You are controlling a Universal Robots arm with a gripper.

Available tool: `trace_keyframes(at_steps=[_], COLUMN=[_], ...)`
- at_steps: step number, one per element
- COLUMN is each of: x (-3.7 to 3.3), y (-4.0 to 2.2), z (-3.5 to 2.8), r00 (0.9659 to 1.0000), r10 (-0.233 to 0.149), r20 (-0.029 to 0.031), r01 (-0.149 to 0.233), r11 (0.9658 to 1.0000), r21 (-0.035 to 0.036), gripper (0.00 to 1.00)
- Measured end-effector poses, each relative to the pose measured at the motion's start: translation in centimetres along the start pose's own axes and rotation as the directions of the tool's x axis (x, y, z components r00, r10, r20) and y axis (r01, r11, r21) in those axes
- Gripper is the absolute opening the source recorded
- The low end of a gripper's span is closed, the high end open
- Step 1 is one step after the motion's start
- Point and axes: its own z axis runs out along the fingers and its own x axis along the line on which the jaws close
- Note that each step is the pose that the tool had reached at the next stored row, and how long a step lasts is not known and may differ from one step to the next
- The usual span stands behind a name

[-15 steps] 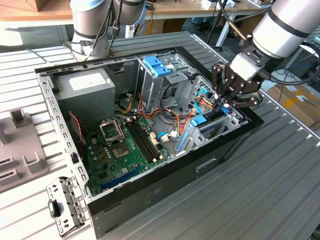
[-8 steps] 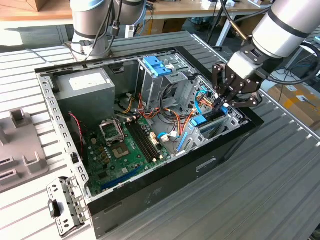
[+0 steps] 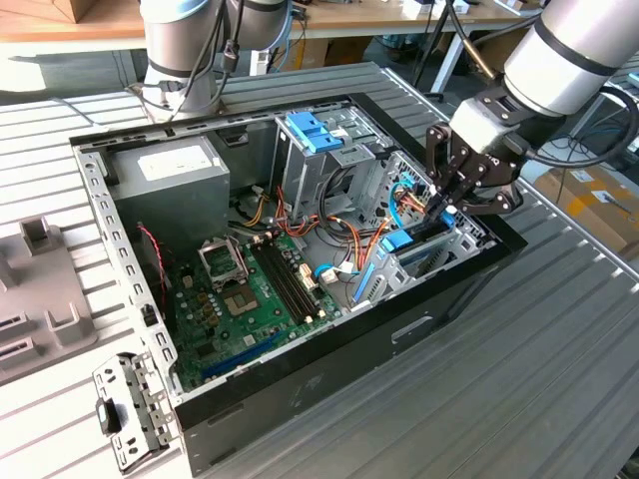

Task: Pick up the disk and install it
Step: 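Insert the first disk wire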

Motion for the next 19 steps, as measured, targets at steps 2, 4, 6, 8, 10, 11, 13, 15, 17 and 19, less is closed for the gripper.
trace_keyframes(at_steps=[2, 4, 6, 8, 10, 11, 13, 15, 17, 19], x=[0.0, 0.0, 0.0, 0.0, 0.01, 0.01, 0.01, 0.01, 0.01, 0.01], y=[0.0, 0.0, 0.0, -0.01, -0.03, -0.04, -0.04, -0.04, -0.05, -0.05], z=[0.0, 0.01, 0.01, 0.01, 0.02, 0.04, 0.04, 0.05, 0.06, 0.06], r00=[0.9995, 0.9986, 0.9974, 0.9957, 0.9939, 0.992, 0.9887, 0.9845, 0.9787, 0.9697], r10=[0.032, 0.053, 0.072, 0.093, 0.11, 0.126, 0.15, 0.175, 0.205, 0.244], r20=[0.0007, 0.0014, 0.0019, 0.0023, 0.0029, 0.0036, 0.0046, 0.0057, 0.0071, 0.0091], r01=[-0.032, -0.053, -0.072, -0.093, -0.11, -0.126, -0.15, -0.175, -0.205, -0.244], r11=[0.9995, 0.9986, 0.9974, 0.9956, 0.9938, 0.9919, 0.9885, 0.9843, 0.9784, 0.9693], r21=[0.0039, 0.0066, 0.0089, 0.0115, 0.0136, 0.0156, 0.0185, 0.0215, 0.0252, 0.0299], gripper=[0.17, 0.17, 0.17, 0.17, 0.17, 0.17, 0.17, 0.17, 0.17, 0.17])
